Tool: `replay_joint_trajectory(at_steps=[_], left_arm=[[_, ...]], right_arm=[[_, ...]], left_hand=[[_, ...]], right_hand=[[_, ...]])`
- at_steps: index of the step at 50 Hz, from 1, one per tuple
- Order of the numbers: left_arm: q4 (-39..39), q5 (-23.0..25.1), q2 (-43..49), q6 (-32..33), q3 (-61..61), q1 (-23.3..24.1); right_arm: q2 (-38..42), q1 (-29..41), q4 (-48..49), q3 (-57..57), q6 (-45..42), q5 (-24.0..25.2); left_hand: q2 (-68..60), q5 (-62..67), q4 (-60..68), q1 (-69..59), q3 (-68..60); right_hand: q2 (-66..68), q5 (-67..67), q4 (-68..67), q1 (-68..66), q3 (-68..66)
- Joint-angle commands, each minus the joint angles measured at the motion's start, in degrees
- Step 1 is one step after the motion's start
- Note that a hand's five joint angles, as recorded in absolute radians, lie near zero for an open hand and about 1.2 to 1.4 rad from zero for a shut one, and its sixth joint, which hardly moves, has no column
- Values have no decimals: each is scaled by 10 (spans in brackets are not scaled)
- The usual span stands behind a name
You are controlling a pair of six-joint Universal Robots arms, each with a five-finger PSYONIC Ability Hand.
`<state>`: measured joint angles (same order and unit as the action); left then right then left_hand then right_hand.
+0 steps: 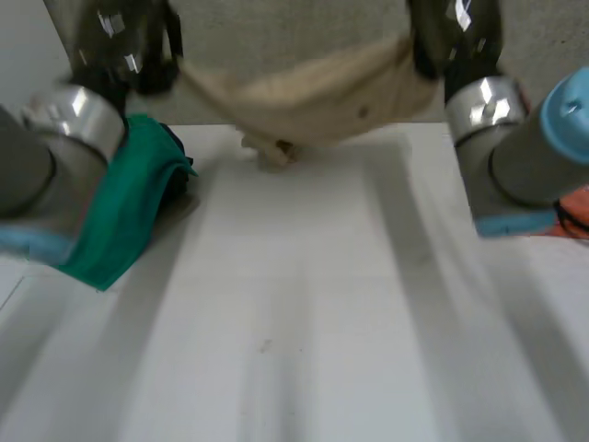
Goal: Fold the laundry.
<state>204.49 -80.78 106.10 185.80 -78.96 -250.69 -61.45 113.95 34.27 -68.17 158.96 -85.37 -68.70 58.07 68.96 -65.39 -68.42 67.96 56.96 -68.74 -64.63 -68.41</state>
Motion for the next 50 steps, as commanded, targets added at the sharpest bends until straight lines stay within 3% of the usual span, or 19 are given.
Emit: replay_joint_trajectory(at_steps=[1, 7, 11, 17, 22, 25, 27, 33, 36, 42, 50], left_arm=[[-28, 61, -2, 7, -184, -2], [-118, 123, -18, 28, -268, -8], [-228, 148, -55, 68, -298, -21], [-454, 158, -127, 169, -312, -41], [-637, 163, -170, 252, -312, -37], [-704, 164, -187, 291, -308, -37], [-691, 166, -191, 300, -305, -38], [-534, 171, -160, 290, -284, -45], [-449, 169, -134, 266, -262, -46], [-331, 171, -61, 193, -210, -51], [-202, 165, 98, 127, -103, -55]], right_arm=[[17, -14, -95, -133, -35, 35], [-4, -26, -215, -222, -93, 57], [-33, -34, -312, -247, -138, 86], [-82, -51, -459, -272, -210, 109], [-147, -74, -637, -331, -317, 109], [-173, -86, -650, -354, -370, 125], [-191, -88, -628, -370, -383, 143], [-183, -89, -561, -373, -306, 150], [-175, -86, -525, -368, -258, 146], [-167, -80, -476, -372, -226, 135], [-155, -71, -434, -381, -198, 132]], left_hand=[[-113, 119, 110, -146, -116], [-113, 119, 110, -146, -116], [-113, 119, 110, -146, -116], [-113, 119, 110, -146, -116], [-113, 119, 110, -146, -116], [-113, 119, 110, -146, -116], [-113, 119, 110, -146, -116], [-75, 81, 72, -108, -78], [587, -581, -590, 554, 584], [587, -581, -590, 554, 584], [366, -360, -369, 333, 364]], right_hand=[[120, 130, -113, -154, -116], [120, 130, -113, -154, -116], [120, 130, -113, -154, -116], [120, 130, -113, -154, -116], [120, 130, -113, -154, -116], [120, 130, -113, -154, -116], [120, 130, -113, -154, -116], [120, 130, -113, -154, -116], [120, 130, -113, -154, -116], [120, 130, -113, -154, -116], [120, 130, -113, -154, -116]])
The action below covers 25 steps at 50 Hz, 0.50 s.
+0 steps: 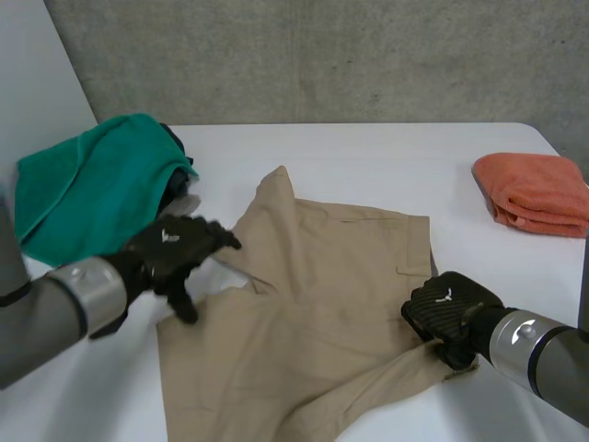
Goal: Fold the laundry.
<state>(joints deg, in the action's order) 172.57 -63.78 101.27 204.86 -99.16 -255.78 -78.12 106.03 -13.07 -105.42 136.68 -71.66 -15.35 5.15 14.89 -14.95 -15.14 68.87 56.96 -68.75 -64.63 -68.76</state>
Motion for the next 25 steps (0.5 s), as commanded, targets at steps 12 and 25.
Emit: replay_joint_trajectory(at_steps=[12, 25], left_arm=[[111, -10, 317, -57, 256, -9], [121, -26, 379, -54, 314, 15]], right_arm=[[24, 11, 77, -17, 45, -12], [28, 13, 93, -18, 54, -18]], left_hand=[[-246, 248, 251, -250, -248], [-340, 342, 345, -344, -342]], right_hand=[[111, 130, -113, -154, -112], [111, 130, -113, -154, -112]])
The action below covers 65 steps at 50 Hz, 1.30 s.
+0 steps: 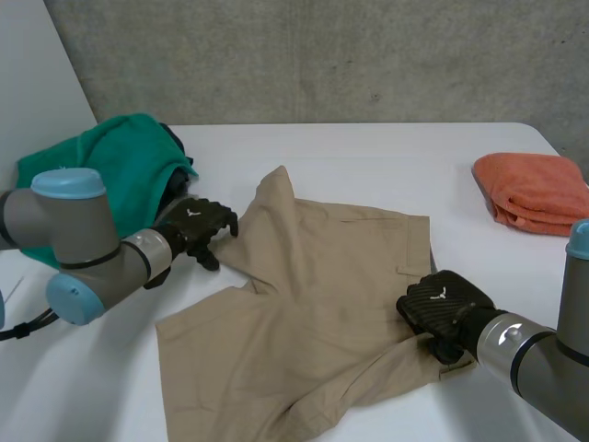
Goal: Fold the laundry.
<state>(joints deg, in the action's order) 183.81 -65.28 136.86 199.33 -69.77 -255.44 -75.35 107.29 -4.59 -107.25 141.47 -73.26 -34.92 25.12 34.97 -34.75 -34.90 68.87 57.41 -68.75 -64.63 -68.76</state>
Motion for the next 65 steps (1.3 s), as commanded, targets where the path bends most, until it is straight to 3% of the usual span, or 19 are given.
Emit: replay_joint_trajectory(at_steps=[1, 2, 3, 4, 10, 14, 21, 27, 33, 34, 35, 36, 39, 42, 46, 50, 58, 65], left_arm=[[10, -12, 26, 3, 23, 13], [12, -15, 30, 3, 26, 15], [16, -22, 38, 7, 33, 18], [16, -27, 39, 10, 36, 19], [16, -116, 17, 55, 31, 21], [-2, -185, -40, 122, -10, 25], [-16, -204, -98, 223, -82, 37], [-20, -216, -80, 268, -90, 50], [-50, -264, -48, 290, -58, 57], [-58, -267, -49, 289, -56, 57], [-76, -276, -56, 284, -51, 57], [-82, -277, -64, 280, -51, 58], [-95, -267, -105, 238, -59, 55], [-93, -253, -149, 192, -76, 49], [-103, -217, -240, 87, -119, 26], [-136, -174, -304, 27, -171, 15], [-255, -88, -400, -22, -323, 9], [-273, -30, -491, -69, -445, 4]], right_arm=[[0, 1, 9, 0, 9, -4], [0, 1, 9, 0, 10, -5], [-1, 1, 9, 0, 11, -5], [-2, 1, 9, -1, 13, -7], [-16, 4, 11, -7, 20, -8], [-19, 10, 13, -7, 19, -8], [-16, 32, 15, -5, 21, -11], [-15, 46, 22, -6, 21, -20], [-15, 49, 29, -8, 21, -32], [-16, 49, 29, -8, 22, -32], [-16, 49, 29, -8, 23, -33], [-16, 49, 29, -8, 23, -33], [-17, 48, 30, -8, 26, -33], [-18, 46, 34, -7, 27, -34], [-18, 45, 41, -6, 31, -39], [-19, 45, 48, -6, 40, -43], [-19, 43, 75, -4, 81, -69], [-19, 44, 85, -2, 101, -84]], left_hand=[[-186, 184, 186, -188, -187], [-250, 248, 250, -252, -250], [-404, 402, 404, -406, -404], [-450, 448, 450, -452, -451], [-451, 449, 450, -453, -451], [-451, 449, 450, -453, -451], [-451, 449, 450, -453, -451], [-451, 449, 450, -453, -451], [-451, 449, 450, -453, -451], [-386, 384, 386, -388, -386], [-119, 117, 118, -121, -119], [-16, 14, 16, -18, -17], [167, -169, -168, 166, 167], [220, -222, -221, 218, 220], [215, -217, -216, 213, 215], [136, -139, -137, 135, 136], [77, -79, -78, 75, 77], [50, -52, -51, 49, 50]], right_hand=[[111, 126, -113, -154, -112], [111, 126, -113, -154, -112], [111, 126, -113, -154, -112], [111, 126, -113, -154, -112], [111, 126, -113, -154, -112], [111, 126, -113, -154, -112], [111, 126, -113, -154, -112], [111, 126, -113, -154, -112], [111, 126, -113, -154, -112], [111, 126, -113, -154, -112], [111, 126, -113, -154, -112], [111, 126, -113, -154, -112], [111, 126, -113, -154, -112], [111, 126, -113, -154, -112], [111, 126, -113, -154, -112], [111, 126, -113, -154, -112], [111, 126, -113, -154, -112], [111, 126, -113, -154, -112]])
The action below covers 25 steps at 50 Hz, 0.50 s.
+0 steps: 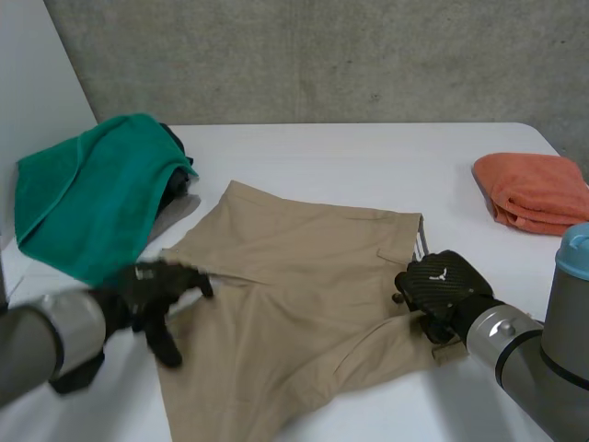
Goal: Fold the laundry.
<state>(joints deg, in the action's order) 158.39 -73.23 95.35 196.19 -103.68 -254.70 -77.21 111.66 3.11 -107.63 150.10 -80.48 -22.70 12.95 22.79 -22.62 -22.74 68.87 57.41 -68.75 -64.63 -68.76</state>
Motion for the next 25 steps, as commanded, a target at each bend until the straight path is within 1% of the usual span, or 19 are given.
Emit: replay_joint_trajectory(at_steps=[1, 4, 7, 11, 15, 16, 19, 22, 24, 25], left_arm=[[-19, 51, -82, -43, -115, -3], [-12, 54, -110, -61, -155, 1], [2, 52, -113, -67, -173, 9], [42, 47, -102, -68, -190, 30], [83, 31, -76, -69, -195, 52], [96, 20, -61, -70, -194, 61], [111, 4, -36, -73, -190, 76], [131, -14, -6, -83, -183, 102], [147, -26, 12, -95, -177, 125], [154, -30, 15, -99, -177, 133]], right_arm=[[0, 1, 8, 1, 15, -12], [0, 3, 10, 0, 16, -12], [-1, 8, 11, 0, 16, -12], [-2, 11, 13, -1, 17, -12], [-4, 10, 13, -1, 17, -13], [-5, 9, 13, -2, 17, -13], [-8, 6, 14, -2, 17, -13], [-13, 3, 14, -2, 19, -13], [-16, 2, 14, -2, 20, -13], [-20, 2, 12, -2, 20, -14]], left_hand=[[-75, 73, 74, -76, -75], [-95, 93, 94, -96, -95], [-102, 100, 101, -103, -102], [-102, 100, 101, -103, -102], [-102, 100, 101, -103, -102], [-101, 98, 100, -101, -100], [-97, 95, 96, -98, -97], [-100, 98, 100, -101, -100], [-194, 192, 193, -195, -194], [-286, 284, 285, -287, -286]], right_hand=[[111, 126, -113, -154, -112], [111, 126, -113, -154, -112], [111, 126, -113, -154, -112], [111, 126, -113, -154, -112], [111, 126, -113, -154, -112], [111, 126, -113, -154, -112], [111, 126, -113, -154, -112], [111, 126, -113, -154, -112], [111, 126, -113, -154, -112], [111, 126, -113, -154, -112]])
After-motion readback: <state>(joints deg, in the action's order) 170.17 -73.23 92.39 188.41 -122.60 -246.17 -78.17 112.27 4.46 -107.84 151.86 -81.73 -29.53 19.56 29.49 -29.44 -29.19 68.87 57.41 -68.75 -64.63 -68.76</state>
